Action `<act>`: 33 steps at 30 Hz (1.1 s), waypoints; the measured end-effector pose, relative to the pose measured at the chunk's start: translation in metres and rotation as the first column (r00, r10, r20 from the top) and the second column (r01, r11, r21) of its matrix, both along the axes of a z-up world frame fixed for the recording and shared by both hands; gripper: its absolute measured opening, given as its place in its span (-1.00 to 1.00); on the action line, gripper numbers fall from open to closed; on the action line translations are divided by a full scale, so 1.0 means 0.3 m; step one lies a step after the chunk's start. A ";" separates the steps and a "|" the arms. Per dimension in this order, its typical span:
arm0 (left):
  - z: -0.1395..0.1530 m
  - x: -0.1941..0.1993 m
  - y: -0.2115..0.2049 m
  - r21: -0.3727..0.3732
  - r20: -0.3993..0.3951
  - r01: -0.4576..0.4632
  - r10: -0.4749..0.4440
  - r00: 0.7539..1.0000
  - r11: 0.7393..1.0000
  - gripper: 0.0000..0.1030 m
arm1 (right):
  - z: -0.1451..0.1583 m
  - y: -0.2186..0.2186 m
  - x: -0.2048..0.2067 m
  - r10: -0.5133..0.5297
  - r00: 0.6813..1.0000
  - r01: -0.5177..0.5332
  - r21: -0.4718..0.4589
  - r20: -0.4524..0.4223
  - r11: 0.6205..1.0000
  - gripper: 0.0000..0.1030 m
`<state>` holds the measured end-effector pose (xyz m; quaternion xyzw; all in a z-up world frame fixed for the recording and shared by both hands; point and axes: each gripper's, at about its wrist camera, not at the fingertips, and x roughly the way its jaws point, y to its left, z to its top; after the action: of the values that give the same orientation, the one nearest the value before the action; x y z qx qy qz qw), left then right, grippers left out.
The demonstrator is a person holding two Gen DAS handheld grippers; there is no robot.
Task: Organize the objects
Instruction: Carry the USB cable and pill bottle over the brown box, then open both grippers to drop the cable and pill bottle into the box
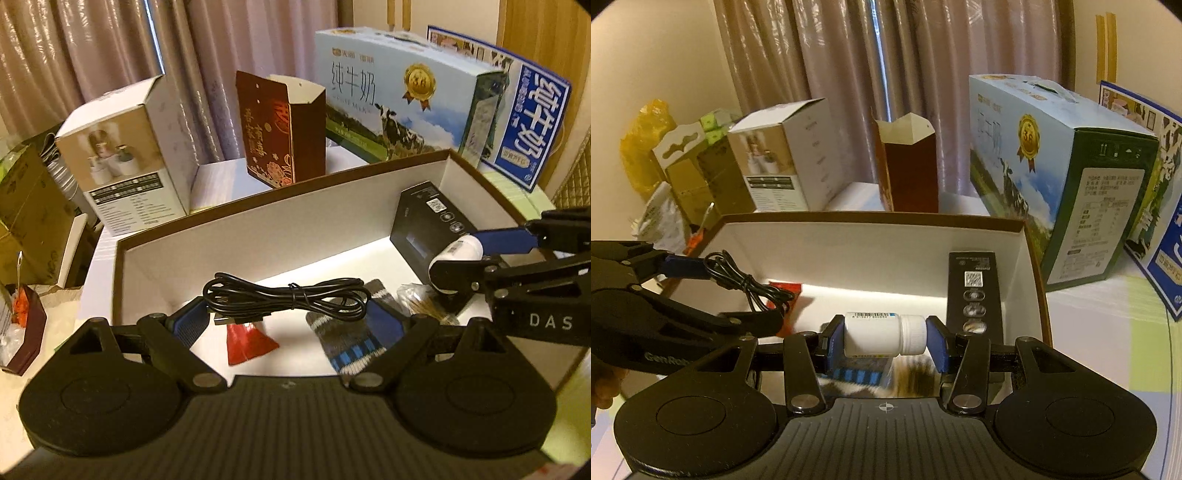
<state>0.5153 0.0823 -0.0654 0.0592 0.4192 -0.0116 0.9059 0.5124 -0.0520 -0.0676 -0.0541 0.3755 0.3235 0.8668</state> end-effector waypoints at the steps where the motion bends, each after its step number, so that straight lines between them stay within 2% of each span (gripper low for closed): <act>1: -0.009 0.015 -0.002 0.003 -0.006 0.004 -0.004 1.000 1.000 0.74 | -0.006 0.004 0.009 0.001 1.000 -0.001 -0.003 0.001 1.000 -0.14; 14: -0.065 0.135 -0.001 0.013 -0.027 0.006 -0.005 1.000 1.000 0.77 | -0.025 0.024 0.083 -0.009 1.000 0.009 -0.012 0.009 1.000 -0.14; 16: -0.063 0.142 0.006 0.015 -0.024 0.006 -0.005 1.000 1.000 0.85 | -0.029 0.030 0.089 -0.007 1.000 0.007 -0.011 0.009 1.000 -0.14; 25: -0.050 0.130 0.070 0.015 -0.037 -0.035 0.036 0.999 0.999 0.85 | -0.030 0.039 0.102 -0.005 1.000 0.005 0.015 0.016 1.000 -0.13; 26: -0.046 0.125 0.073 0.015 -0.035 -0.039 0.039 0.999 0.999 0.85 | -0.028 0.039 0.104 -0.003 1.000 0.002 0.025 0.018 1.000 -0.12; 28: -0.039 0.114 0.079 0.009 -0.034 -0.041 0.041 0.999 0.999 0.85 | -0.020 0.041 0.106 -0.017 0.999 0.016 0.028 0.032 0.999 0.12; 33: -0.021 0.080 0.084 -0.005 -0.041 -0.038 0.037 0.998 0.999 0.86 | 0.000 0.019 0.097 -0.014 1.000 0.013 0.051 0.023 0.999 0.22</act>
<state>0.5393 0.1076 -0.0717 0.0486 0.4388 0.0031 0.8973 0.5414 -0.0464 -0.0675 -0.0333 0.3571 0.3266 0.8745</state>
